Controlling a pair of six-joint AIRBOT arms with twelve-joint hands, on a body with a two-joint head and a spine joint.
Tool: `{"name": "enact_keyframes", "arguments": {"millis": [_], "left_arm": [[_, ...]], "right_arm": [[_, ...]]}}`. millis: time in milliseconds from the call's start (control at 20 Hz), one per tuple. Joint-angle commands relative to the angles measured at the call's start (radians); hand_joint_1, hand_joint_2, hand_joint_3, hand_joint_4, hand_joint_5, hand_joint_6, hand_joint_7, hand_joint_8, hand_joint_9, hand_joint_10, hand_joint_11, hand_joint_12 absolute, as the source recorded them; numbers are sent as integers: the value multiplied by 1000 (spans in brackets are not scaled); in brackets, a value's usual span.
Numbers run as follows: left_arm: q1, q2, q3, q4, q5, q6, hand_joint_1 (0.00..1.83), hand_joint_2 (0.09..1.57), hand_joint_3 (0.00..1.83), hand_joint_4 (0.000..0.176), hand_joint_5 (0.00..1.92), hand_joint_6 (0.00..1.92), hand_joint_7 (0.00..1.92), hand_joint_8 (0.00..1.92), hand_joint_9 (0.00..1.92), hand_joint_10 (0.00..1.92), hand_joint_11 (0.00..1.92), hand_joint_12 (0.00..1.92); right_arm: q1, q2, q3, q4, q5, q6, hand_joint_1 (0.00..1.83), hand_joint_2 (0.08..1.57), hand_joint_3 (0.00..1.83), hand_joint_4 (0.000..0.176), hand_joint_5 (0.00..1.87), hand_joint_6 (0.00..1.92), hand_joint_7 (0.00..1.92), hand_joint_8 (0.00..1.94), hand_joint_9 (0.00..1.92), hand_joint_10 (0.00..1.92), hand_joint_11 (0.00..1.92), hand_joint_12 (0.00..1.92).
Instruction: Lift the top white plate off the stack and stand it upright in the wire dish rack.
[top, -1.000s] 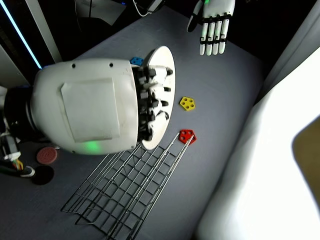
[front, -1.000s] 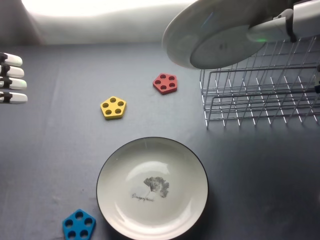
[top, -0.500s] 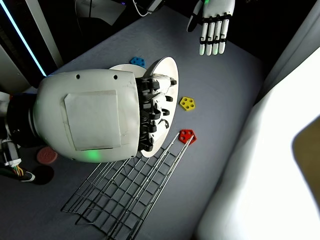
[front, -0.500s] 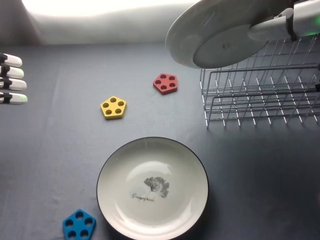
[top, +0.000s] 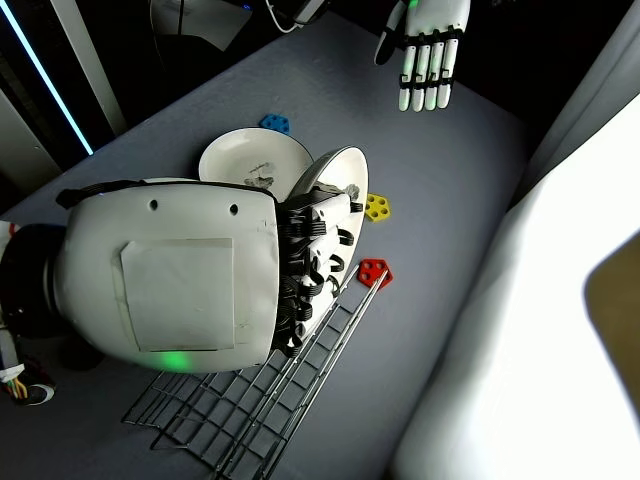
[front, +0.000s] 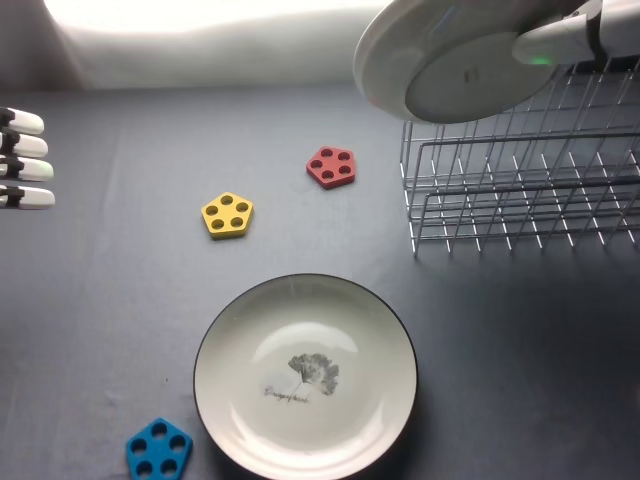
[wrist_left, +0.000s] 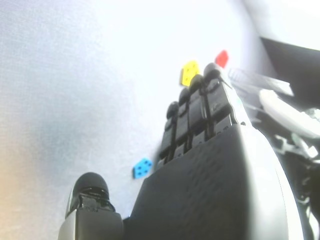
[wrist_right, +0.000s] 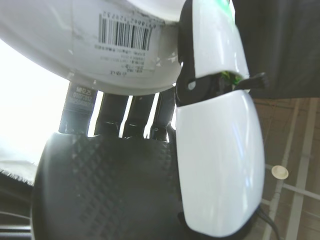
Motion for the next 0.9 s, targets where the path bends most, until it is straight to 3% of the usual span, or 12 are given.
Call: {"name": "enact_keyframes", "arguments": {"millis": [0, 300, 400, 600, 850], "left_arm": [[-18, 4, 4, -77, -41, 5, 26, 1031, 1, 0, 74, 3, 99, 5, 93, 3, 112, 16], [-18, 4, 4, -77, -41, 5, 3, 1029, 0, 0, 82, 7, 106, 6, 104, 5, 122, 19], [-18, 3, 4, -77, -41, 5, 12, 1025, 0, 0, 75, 2, 88, 0, 78, 0, 104, 10], [-18, 3, 4, -77, -41, 5, 0, 1028, 0, 0, 65, 9, 90, 12, 88, 12, 115, 16], [-18, 3, 4, -77, -42, 5, 0, 1028, 0, 0, 54, 3, 85, 6, 88, 7, 111, 14]], "right_arm": [[23, 14, 8, 54, 123, 19, 1497, 1048, 1, 0, 973, 968, 1131, 463, 1152, 658, 957, 1369], [29, 13, 24, 57, 72, 79, 1497, 1050, 0, 0, 979, 975, 1107, 504, 1154, 648, 952, 1371], [30, 11, 30, 57, 59, 93, 1498, 1037, 0, 0, 1007, 929, 1154, 420, 1178, 600, 996, 1315], [30, 8, 43, 57, 39, 126, 1498, 1042, 1, 0, 994, 914, 1148, 444, 1184, 618, 946, 1383], [30, 1, 69, 56, 23, 175, 1500, 1031, 1, 0, 997, 905, 1176, 385, 1224, 546, 998, 1319]]}}
